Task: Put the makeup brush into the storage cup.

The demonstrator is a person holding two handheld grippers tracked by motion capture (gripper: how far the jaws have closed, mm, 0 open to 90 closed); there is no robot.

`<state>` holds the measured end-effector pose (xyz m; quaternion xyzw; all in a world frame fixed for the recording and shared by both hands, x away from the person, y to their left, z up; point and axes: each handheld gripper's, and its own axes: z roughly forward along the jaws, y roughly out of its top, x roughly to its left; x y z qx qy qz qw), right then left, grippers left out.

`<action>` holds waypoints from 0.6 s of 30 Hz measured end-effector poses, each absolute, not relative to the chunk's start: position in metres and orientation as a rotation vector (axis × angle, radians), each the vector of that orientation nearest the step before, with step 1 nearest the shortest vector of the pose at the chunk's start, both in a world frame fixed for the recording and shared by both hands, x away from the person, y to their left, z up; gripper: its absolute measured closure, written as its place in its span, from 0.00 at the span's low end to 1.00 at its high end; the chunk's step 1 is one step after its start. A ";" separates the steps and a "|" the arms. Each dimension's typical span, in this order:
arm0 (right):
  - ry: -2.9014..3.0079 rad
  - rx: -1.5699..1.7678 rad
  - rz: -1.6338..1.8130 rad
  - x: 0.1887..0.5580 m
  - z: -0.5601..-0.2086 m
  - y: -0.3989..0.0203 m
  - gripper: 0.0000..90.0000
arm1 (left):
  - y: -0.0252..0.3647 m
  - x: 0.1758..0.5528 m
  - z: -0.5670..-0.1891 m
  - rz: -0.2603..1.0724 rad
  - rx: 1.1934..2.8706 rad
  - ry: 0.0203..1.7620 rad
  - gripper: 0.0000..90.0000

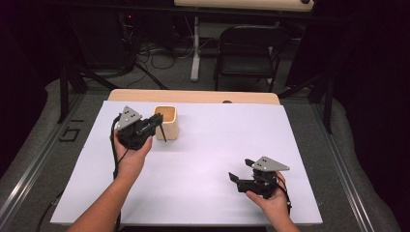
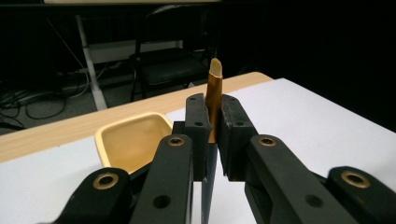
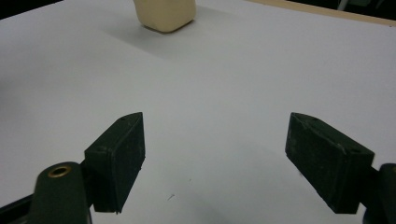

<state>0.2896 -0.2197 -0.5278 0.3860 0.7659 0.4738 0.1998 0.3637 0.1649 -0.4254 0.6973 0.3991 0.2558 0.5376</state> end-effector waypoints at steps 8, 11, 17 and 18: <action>2.129 1.097 1.336 0.291 -0.529 -0.223 0.22 | 0.168 0.382 -0.407 0.634 1.632 0.970 0.93; 2.131 1.104 1.336 0.291 -0.530 -0.223 0.22 | 0.169 0.387 -0.400 0.651 1.622 0.976 0.93; 2.137 1.104 1.333 0.292 -0.531 -0.223 0.22 | 0.168 0.398 -0.390 0.677 1.619 0.982 0.93; 2.133 1.105 1.338 0.292 -0.531 -0.223 0.22 | 0.166 0.400 -0.389 0.681 1.619 0.983 0.93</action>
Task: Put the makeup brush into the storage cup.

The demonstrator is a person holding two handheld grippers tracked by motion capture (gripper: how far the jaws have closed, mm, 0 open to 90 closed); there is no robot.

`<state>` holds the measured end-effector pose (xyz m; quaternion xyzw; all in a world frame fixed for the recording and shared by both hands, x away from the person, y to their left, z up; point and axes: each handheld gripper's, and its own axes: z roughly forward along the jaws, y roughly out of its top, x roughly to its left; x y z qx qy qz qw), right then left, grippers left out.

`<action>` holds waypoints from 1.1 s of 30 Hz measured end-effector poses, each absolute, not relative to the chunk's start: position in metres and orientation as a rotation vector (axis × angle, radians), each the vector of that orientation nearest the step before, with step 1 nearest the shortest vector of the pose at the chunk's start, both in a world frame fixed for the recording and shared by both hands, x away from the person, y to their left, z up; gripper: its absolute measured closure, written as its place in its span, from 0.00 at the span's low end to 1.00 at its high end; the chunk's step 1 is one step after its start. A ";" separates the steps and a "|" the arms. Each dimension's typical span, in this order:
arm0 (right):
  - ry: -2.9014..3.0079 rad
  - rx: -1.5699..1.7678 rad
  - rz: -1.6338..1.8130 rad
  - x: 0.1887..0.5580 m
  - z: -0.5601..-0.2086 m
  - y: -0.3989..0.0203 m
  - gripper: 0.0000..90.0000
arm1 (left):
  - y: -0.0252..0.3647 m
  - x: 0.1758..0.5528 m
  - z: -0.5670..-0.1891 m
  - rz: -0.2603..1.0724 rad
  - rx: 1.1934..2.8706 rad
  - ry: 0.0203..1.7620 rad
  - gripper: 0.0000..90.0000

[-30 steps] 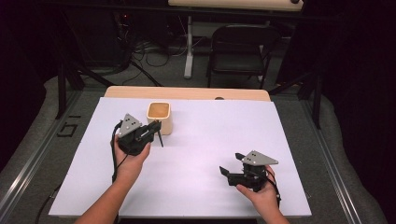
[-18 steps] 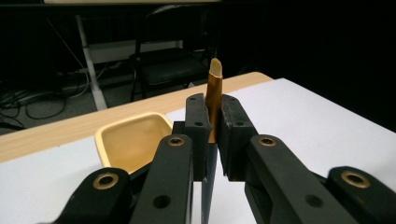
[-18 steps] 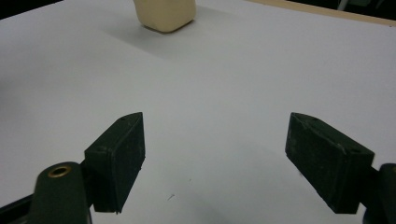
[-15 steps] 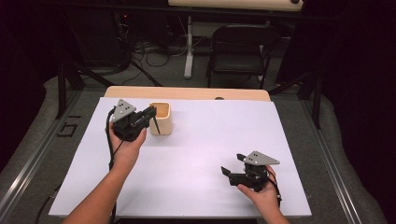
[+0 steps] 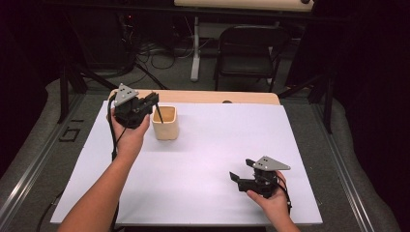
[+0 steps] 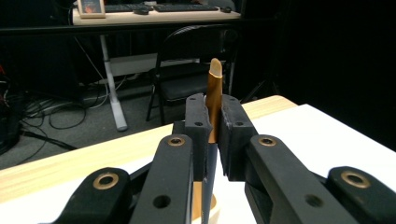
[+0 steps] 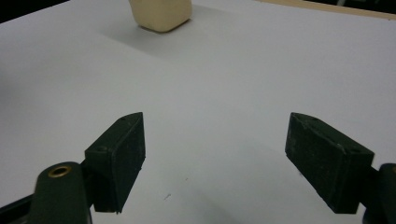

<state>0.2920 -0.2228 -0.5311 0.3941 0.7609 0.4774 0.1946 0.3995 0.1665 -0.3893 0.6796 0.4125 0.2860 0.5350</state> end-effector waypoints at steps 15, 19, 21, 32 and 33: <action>2.142 1.107 1.340 0.293 -0.534 -0.221 0.22 | 0.161 0.430 -0.393 0.708 1.634 1.049 0.93; 2.142 1.107 1.338 0.293 -0.534 -0.221 0.23 | 0.157 0.438 -0.398 0.715 1.647 1.065 0.93; 2.142 1.109 1.338 0.293 -0.534 -0.221 0.22 | 0.155 0.442 -0.402 0.712 1.658 1.077 0.93; 2.146 1.097 1.333 0.292 -0.534 -0.222 0.22 | 0.146 0.451 -0.419 0.695 1.721 1.112 0.93; 2.143 1.095 1.337 0.292 -0.534 -0.222 0.22 | 0.145 0.451 -0.420 0.696 1.734 1.112 0.93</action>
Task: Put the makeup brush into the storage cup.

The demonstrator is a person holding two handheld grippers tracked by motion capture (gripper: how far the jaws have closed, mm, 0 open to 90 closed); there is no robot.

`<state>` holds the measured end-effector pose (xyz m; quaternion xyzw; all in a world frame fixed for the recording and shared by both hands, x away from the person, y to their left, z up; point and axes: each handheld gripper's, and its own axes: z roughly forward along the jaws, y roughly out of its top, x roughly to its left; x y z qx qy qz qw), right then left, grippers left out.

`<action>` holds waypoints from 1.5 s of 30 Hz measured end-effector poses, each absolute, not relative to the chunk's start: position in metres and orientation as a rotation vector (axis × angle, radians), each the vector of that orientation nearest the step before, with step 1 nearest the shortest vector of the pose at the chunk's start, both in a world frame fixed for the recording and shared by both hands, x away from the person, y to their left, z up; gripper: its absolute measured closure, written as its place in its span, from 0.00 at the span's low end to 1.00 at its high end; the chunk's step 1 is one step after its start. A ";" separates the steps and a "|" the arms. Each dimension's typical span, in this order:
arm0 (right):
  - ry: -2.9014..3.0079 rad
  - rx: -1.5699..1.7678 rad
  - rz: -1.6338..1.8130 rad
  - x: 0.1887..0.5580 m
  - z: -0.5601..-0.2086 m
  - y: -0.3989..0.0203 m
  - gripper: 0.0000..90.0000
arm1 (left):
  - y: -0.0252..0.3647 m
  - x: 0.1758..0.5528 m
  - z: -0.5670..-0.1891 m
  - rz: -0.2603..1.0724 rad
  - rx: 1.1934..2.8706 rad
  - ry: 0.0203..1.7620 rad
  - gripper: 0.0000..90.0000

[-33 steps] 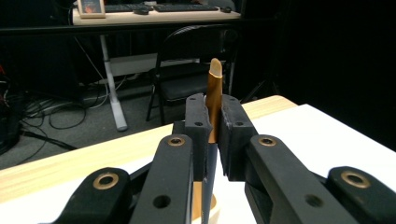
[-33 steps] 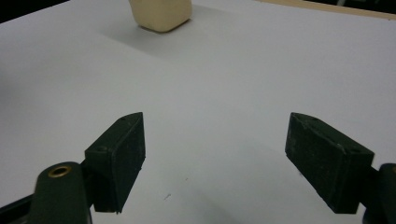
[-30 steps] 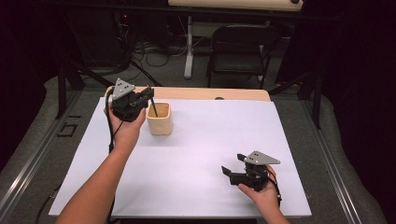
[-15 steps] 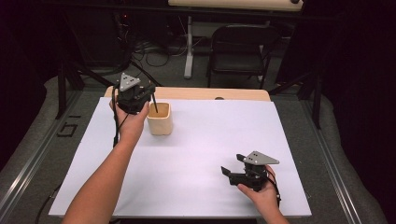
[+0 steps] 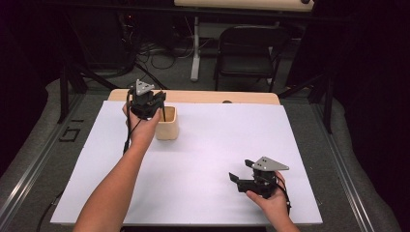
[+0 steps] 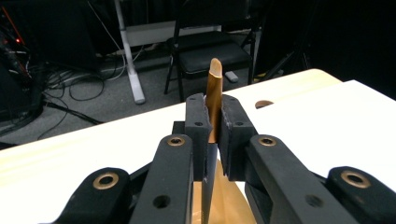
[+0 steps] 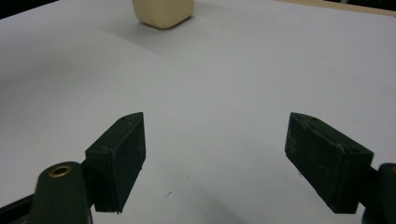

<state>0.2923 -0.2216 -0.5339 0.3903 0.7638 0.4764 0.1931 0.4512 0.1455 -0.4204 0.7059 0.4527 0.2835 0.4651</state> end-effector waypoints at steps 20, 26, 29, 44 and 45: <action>2.144 1.100 1.339 0.292 -0.535 -0.222 0.23 | 0.143 0.455 -0.427 0.669 1.840 1.119 0.93; 2.150 1.098 1.335 0.292 -0.535 -0.222 0.23 | 0.142 0.456 -0.429 0.665 1.860 1.122 0.93; 2.149 1.101 1.337 0.292 -0.535 -0.222 0.23 | 0.142 0.456 -0.431 0.666 1.872 1.122 0.93; 2.155 1.103 1.335 0.292 -0.536 -0.221 0.23 | 0.146 0.457 -0.448 0.653 1.900 1.145 0.93; 2.153 1.104 1.335 0.292 -0.536 -0.221 0.23 | 0.146 0.457 -0.449 0.653 1.908 1.144 0.93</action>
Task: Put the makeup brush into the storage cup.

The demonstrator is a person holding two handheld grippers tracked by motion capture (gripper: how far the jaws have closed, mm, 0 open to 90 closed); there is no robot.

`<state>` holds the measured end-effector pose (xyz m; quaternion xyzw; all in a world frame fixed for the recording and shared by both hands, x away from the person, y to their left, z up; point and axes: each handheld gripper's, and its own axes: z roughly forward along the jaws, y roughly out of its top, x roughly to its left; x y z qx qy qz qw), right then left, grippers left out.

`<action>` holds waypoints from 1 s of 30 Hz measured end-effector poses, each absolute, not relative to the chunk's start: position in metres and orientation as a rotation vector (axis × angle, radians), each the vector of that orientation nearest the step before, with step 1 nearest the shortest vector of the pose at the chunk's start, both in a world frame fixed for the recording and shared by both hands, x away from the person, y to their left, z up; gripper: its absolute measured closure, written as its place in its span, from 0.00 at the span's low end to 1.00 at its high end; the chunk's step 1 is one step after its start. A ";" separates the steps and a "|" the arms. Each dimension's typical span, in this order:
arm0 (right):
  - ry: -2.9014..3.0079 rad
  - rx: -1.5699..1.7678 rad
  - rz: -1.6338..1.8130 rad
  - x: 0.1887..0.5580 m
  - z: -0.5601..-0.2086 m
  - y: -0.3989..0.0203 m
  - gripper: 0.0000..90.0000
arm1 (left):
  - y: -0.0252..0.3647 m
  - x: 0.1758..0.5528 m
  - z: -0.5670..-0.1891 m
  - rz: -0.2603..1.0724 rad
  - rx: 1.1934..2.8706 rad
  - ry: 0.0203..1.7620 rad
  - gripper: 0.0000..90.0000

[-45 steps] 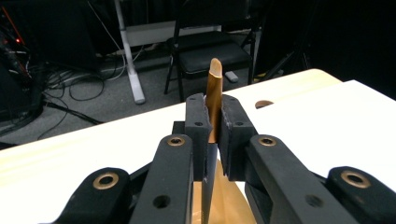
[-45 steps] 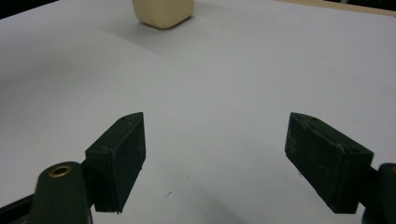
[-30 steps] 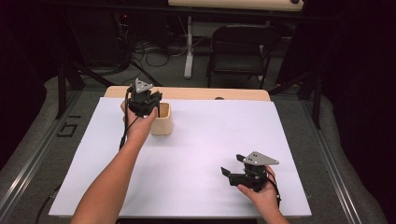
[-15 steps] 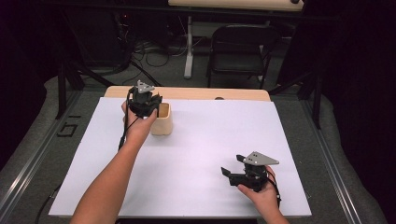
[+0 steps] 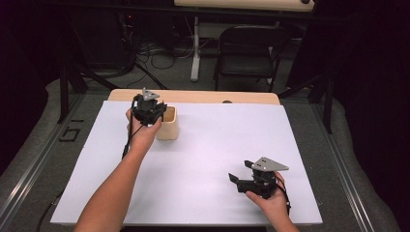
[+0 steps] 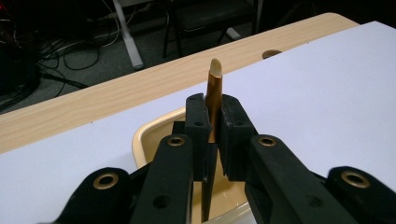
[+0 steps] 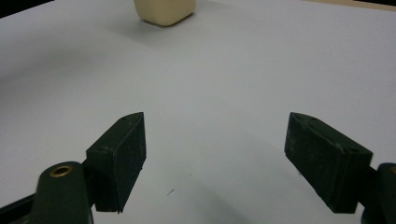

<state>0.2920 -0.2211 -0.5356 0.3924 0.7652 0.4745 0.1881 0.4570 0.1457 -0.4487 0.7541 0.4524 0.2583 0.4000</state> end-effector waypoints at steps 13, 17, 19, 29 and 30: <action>2.155 1.104 1.334 0.292 -0.536 -0.221 0.23 | 0.149 0.458 -0.459 0.652 1.919 1.165 0.93; 2.159 1.102 1.334 0.292 -0.536 -0.221 0.23 | 0.149 0.458 -0.460 0.652 1.924 1.166 0.93; 2.160 1.103 1.334 0.292 -0.536 -0.221 0.23 | 0.149 0.458 -0.461 0.653 1.924 1.169 0.93; 2.163 1.104 1.332 0.292 -0.536 -0.221 0.23 | 0.151 0.457 -0.464 0.650 1.920 1.178 0.93; 2.160 1.103 1.332 0.292 -0.537 -0.220 0.23 | 0.152 0.457 -0.464 0.649 1.918 1.181 0.93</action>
